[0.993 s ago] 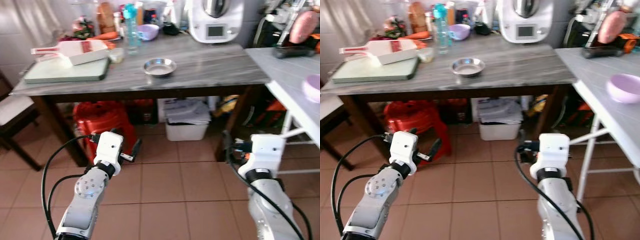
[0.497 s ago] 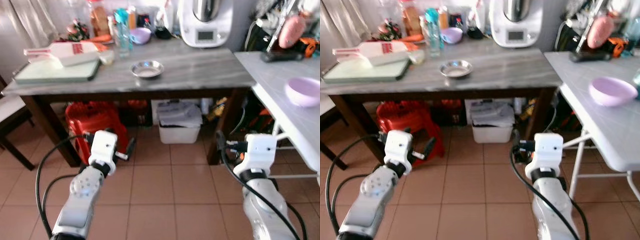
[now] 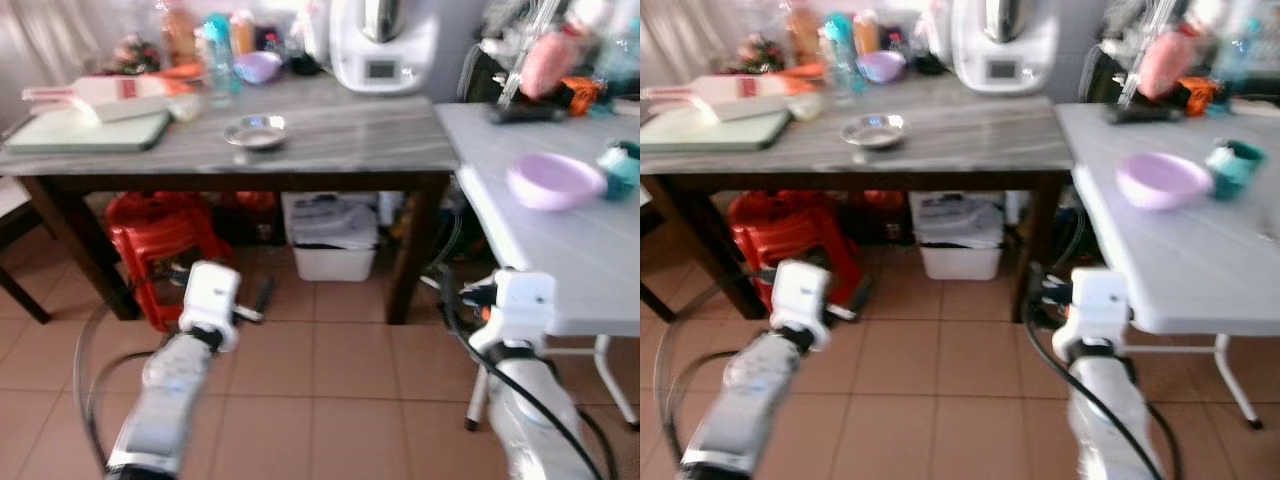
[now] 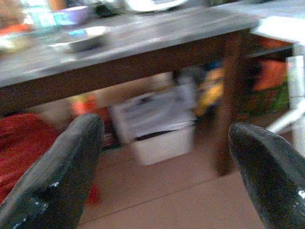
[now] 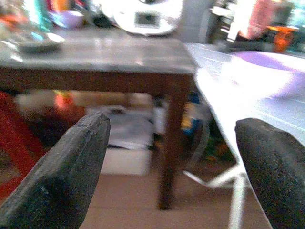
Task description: Setting the table
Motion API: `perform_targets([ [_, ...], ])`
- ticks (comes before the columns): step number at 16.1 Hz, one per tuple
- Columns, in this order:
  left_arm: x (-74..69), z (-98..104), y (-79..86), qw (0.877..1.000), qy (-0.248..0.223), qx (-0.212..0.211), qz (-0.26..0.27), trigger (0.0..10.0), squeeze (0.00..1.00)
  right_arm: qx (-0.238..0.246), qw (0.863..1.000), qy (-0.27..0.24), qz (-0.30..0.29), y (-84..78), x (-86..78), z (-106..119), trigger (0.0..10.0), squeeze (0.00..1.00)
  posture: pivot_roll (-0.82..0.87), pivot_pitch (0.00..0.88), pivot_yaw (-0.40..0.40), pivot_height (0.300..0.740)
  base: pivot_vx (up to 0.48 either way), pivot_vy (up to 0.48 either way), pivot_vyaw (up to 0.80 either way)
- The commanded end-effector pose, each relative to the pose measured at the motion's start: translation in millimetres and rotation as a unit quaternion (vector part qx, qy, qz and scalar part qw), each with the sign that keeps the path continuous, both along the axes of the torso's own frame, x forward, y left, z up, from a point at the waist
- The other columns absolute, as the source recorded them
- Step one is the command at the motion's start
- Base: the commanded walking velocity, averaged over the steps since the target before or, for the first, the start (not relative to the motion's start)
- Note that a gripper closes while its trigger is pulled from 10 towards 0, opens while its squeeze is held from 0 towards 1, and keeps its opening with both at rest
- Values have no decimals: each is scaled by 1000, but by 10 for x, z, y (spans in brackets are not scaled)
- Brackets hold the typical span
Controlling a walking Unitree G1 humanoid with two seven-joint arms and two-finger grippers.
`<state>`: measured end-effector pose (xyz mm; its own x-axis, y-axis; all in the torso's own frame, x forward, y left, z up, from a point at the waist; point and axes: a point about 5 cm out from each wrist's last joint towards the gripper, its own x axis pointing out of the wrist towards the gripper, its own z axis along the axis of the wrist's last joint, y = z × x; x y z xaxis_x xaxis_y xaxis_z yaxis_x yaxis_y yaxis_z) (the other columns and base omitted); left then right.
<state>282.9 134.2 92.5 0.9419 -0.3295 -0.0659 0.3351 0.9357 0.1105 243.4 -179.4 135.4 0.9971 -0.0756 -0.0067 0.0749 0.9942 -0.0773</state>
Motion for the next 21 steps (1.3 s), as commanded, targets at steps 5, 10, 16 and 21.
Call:
perform_targets([
  [5, 21, 46, 36, 1000, -10, 10, 4, 10000, 0, 6, 1000, -7, 10, 43, 19, 42, 10000, 0, -58, 19, 24, 740, 0, -356, 0],
  [10, 32, 56, 27, 1000, -12, 9, 2, 10000, 0, 5, 1000, -8, 8, 43, 24, 45, 10000, 0, -58, 19, 25, 740, 0, -357, 0],
  [16, 24, 50, 21, 1000, -10, 9, 0, 10000, 0, 7, 1000, -6, 8, 45, 22, 36, 10000, 0, -60, 23, 29, 740, 0, -356, 0],
  [21, 10, 113, -26, 999, -23, -24, -29, 10000, 0, 8, 1000, -2, 11, 49, 7, 16, 10000, 0, -60, 25, 27, 740, 0, -141, 0],
])
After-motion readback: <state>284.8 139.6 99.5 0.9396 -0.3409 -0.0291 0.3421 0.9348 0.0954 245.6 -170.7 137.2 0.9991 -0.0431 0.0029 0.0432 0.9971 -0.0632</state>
